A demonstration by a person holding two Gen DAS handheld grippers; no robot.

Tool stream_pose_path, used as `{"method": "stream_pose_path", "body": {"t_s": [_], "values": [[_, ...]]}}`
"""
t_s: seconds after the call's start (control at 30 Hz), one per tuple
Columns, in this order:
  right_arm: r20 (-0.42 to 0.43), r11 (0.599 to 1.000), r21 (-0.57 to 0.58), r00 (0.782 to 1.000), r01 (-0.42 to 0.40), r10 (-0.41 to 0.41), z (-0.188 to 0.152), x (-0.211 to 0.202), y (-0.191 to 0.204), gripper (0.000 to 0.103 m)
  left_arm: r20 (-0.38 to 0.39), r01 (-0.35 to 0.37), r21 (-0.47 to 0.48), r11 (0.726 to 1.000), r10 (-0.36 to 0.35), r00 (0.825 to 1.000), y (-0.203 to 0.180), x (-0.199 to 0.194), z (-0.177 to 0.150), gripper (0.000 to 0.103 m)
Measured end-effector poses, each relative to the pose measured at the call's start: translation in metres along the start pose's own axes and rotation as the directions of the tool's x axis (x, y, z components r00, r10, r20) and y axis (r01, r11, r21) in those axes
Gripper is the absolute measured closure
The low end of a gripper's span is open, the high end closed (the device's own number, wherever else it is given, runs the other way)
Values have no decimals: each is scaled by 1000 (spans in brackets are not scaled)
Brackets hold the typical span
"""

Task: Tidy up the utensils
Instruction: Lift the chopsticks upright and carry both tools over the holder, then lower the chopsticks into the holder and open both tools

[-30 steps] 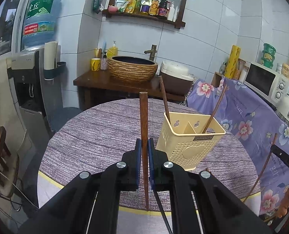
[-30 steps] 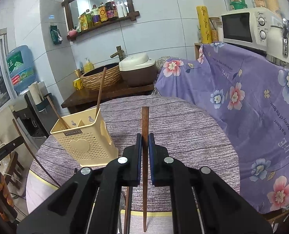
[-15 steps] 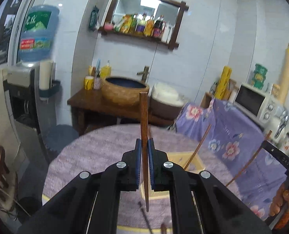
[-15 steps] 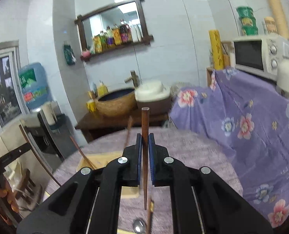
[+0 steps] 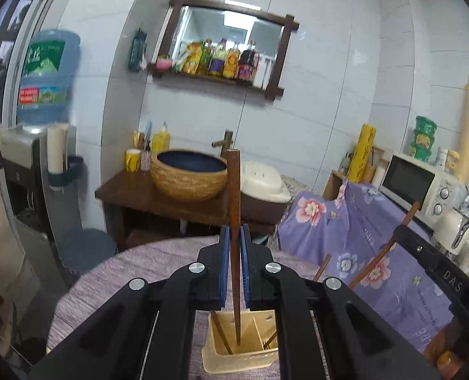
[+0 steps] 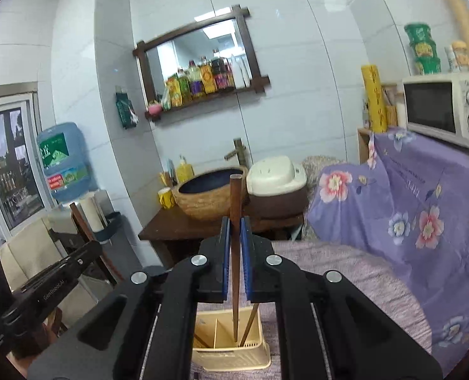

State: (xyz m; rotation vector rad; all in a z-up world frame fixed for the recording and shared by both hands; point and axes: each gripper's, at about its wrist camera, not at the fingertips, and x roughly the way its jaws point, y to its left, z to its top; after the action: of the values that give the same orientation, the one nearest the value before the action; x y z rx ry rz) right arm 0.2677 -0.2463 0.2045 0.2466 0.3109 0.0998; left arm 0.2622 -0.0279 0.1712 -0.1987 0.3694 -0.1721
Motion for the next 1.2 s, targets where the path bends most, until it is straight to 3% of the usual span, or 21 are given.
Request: {"method": "stream_pose_path", "body": {"t_s": [0.3, 0.57, 0.8, 0.83, 0.9, 0.93, 0.97, 1.0, 1.07, 1.17, 1.2], "values": [[-123, 999, 33, 992, 30, -25, -58, 42, -20, 95, -126, -32, -8, 999, 31, 992, 12, 41, -65, 95], [-145, 998, 40, 989, 43, -37, -73, 52, -27, 95, -181, -37, -23, 999, 32, 983, 16, 55, -80, 95], [-139, 999, 31, 990, 41, -36, -76, 48, -29, 94, -184, -23, 5, 1000, 23, 983, 10, 51, -80, 94], [-138, 999, 29, 990, 44, -40, -76, 47, -29, 94, -183, -19, 6, 1000, 19, 983, 10, 48, -80, 90], [-143, 999, 30, 989, 38, -33, -77, 46, -30, 88, -181, -9, 11, 1000, 11, 983, 10, 43, -80, 72], [-148, 999, 31, 989, 31, -26, -78, 45, -31, 76, -173, -11, 14, 1000, 13, 985, 10, 38, -80, 55], [-147, 999, 31, 989, 35, -30, -79, 42, -32, 70, -159, -16, 17, 1000, 18, 987, 10, 33, -80, 48], [-139, 999, 28, 990, 40, -36, -80, 39, -33, 60, -139, -20, 25, 1000, 23, 990, 11, 25, -80, 47], [-127, 999, 8, 991, 54, -53, -83, 29, -33, 59, -124, -23, 45, 999, 29, 992, 12, 13, -82, 41], [-141, 997, -10, 987, 72, -73, -95, 12, -38, 58, -114, -41, 54, 998, 47, 992, 22, -11, -93, 19], [-148, 997, -17, 985, 82, -83, -100, 8, -40, 57, -116, -45, 56, 997, 51, 992, 25, -16, -98, 18]]}}
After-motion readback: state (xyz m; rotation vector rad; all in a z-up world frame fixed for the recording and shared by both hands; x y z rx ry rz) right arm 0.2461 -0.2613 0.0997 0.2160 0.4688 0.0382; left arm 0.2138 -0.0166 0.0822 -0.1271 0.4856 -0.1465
